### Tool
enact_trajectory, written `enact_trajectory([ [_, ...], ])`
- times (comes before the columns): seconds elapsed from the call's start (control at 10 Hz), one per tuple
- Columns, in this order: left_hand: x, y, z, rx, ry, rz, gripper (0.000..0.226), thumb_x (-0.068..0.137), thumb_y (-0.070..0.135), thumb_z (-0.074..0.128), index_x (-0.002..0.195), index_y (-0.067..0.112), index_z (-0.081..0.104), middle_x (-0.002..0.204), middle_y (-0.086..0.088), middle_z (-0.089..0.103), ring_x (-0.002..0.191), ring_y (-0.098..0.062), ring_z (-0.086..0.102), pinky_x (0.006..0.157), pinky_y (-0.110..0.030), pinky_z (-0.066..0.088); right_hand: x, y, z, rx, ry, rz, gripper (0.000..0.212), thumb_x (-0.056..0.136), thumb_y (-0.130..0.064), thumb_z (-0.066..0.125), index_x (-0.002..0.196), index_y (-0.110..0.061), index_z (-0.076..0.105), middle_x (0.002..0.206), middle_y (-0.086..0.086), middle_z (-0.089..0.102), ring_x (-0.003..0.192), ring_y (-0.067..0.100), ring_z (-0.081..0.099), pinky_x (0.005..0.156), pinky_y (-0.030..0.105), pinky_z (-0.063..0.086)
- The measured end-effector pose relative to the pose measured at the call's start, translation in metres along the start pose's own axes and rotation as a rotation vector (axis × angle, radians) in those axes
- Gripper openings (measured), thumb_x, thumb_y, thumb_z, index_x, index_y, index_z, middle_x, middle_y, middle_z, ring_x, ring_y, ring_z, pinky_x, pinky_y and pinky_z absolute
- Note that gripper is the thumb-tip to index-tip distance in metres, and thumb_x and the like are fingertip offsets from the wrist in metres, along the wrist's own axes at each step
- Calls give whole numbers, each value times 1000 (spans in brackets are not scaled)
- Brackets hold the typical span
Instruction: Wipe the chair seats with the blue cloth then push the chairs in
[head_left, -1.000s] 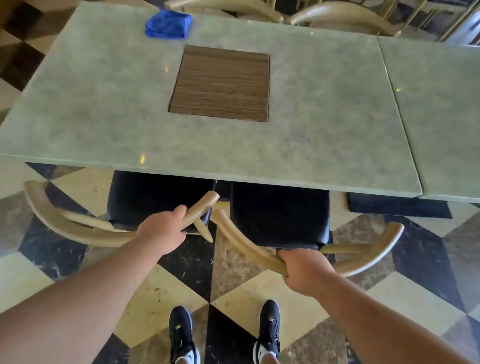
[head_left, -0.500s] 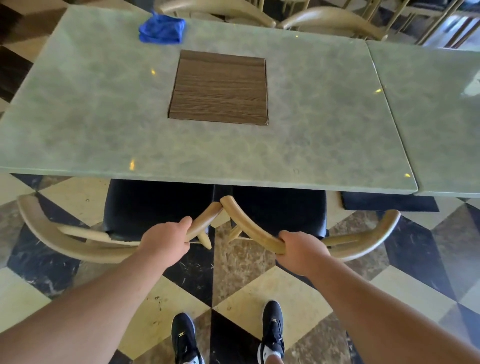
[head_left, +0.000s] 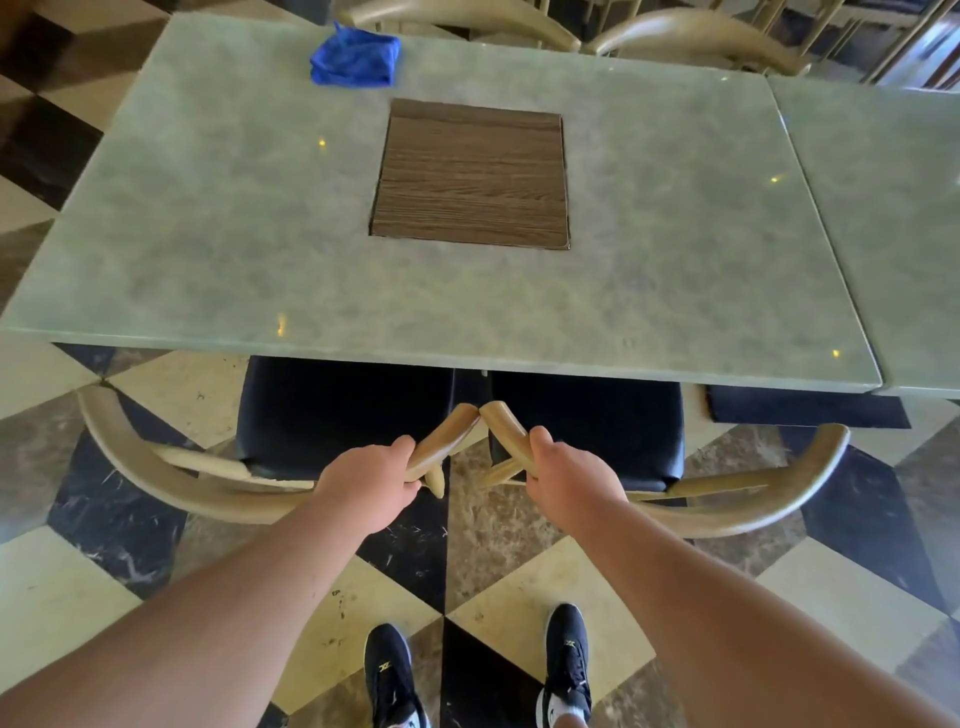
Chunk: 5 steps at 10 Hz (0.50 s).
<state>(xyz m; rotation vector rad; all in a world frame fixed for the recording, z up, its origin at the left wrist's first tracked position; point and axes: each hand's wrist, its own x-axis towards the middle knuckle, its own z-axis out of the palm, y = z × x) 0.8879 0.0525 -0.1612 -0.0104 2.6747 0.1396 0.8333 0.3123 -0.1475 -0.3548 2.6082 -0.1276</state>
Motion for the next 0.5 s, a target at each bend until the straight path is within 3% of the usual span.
enact_trajectory([
  [0.2, 1, -1, 1, -26, -4, -12, 30, 101, 50, 58, 113, 27, 43, 80, 6, 60, 64, -13, 63, 65, -35, 61, -7, 1, 4, -10, 1, -35, 26, 100, -28, 58, 115, -22, 38, 70, -6, 56, 49, 16, 57, 40, 33, 44],
  [0.3, 0, 0, 1, -40, -25, -31, 32, 99, 55, 58, 108, 28, 43, 78, 6, 59, 62, -12, 62, 59, -32, 58, -6, 4, 5, -18, -18, -39, 27, 101, -33, 57, 116, -21, 38, 71, -5, 56, 51, 17, 58, 41, 32, 40],
  [0.4, -3, 5, -13, -23, 5, -15, 44, 95, 68, 54, 111, 27, 47, 82, 9, 59, 65, -10, 62, 55, -27, 50, -8, 3, -9, -14, -28, -52, 44, 101, -51, 52, 131, -22, 39, 91, -4, 62, 72, 19, 65, 53, 33, 48],
  [0.5, -7, 15, -36, 1, 205, 41, 76, 93, 78, 40, 149, 26, 40, 130, 4, 63, 108, -20, 65, 84, -36, 57, -10, -6, -33, -17, 100, -91, 80, 98, -76, 26, 161, -29, 15, 160, 2, 39, 147, 33, 37, 116, 49, 38],
])
